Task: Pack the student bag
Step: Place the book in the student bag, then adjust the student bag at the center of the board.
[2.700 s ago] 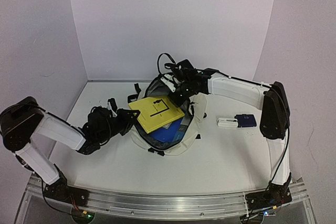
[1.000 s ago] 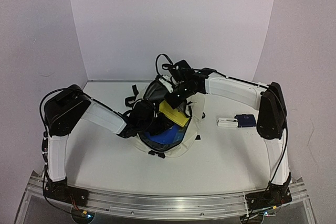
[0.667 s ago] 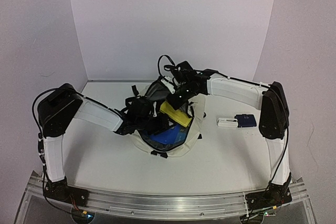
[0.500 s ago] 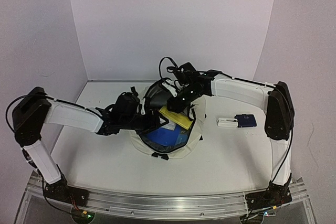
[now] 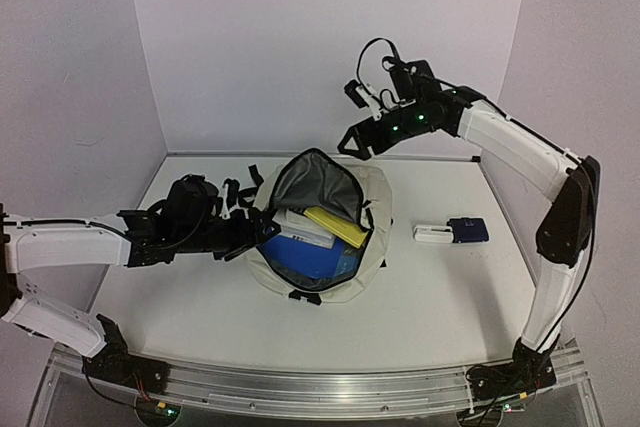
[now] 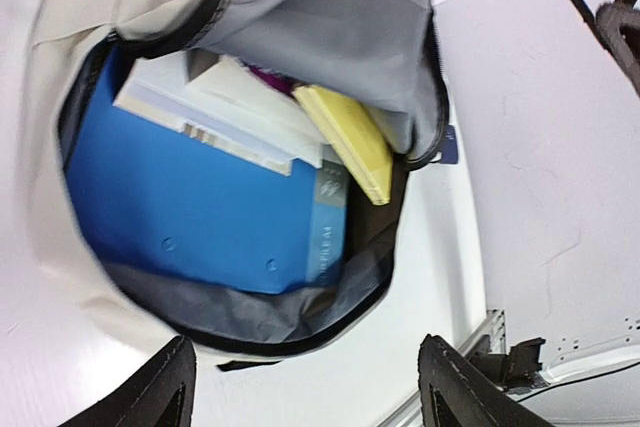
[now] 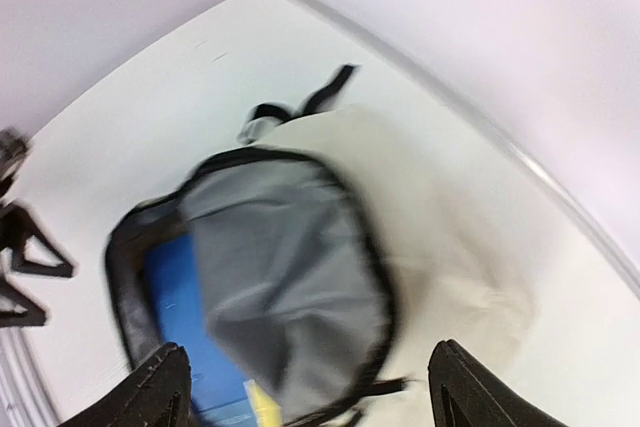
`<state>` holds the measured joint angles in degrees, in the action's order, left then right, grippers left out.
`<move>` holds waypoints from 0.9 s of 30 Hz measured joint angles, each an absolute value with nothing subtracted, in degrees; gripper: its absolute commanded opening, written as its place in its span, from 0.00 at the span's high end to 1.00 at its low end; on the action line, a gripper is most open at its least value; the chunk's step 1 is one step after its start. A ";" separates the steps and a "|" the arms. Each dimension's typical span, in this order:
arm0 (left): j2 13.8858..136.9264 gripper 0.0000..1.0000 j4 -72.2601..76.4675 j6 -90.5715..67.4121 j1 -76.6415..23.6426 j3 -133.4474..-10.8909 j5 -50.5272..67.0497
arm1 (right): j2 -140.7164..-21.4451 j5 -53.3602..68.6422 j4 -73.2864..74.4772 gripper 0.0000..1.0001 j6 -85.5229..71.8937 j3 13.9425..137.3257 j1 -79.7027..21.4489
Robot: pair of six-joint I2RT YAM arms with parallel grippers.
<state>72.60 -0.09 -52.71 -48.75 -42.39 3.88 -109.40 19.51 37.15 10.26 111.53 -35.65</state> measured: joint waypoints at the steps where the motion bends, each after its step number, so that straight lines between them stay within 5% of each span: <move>1: 72.00 0.22 -1.01 -52.74 -48.75 -42.10 3.42 | -110.21 19.21 37.09 0.18 10.22 112.48 -34.49; 8: 70.42 0.20 -4.95 -53.63 -48.75 -41.61 0.64 | -120.50 17.43 37.44 0.26 11.21 115.73 -33.72; 15: 67.74 0.20 -7.11 -54.55 -48.75 -39.98 -0.90 | -127.53 16.19 40.08 0.88 13.01 116.05 -34.44; 17: 67.03 0.21 -7.55 -54.84 -48.75 -39.53 -1.41 | -127.52 16.46 40.85 0.97 13.27 116.22 -34.44; 27: 67.07 0.26 -9.61 -58.92 -46.71 -37.72 -3.97 | -117.62 22.71 42.44 1.00 12.94 112.06 -36.61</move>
<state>67.07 -9.61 -58.92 -46.71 -37.72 -3.97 -117.62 22.71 42.44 12.94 112.06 -36.61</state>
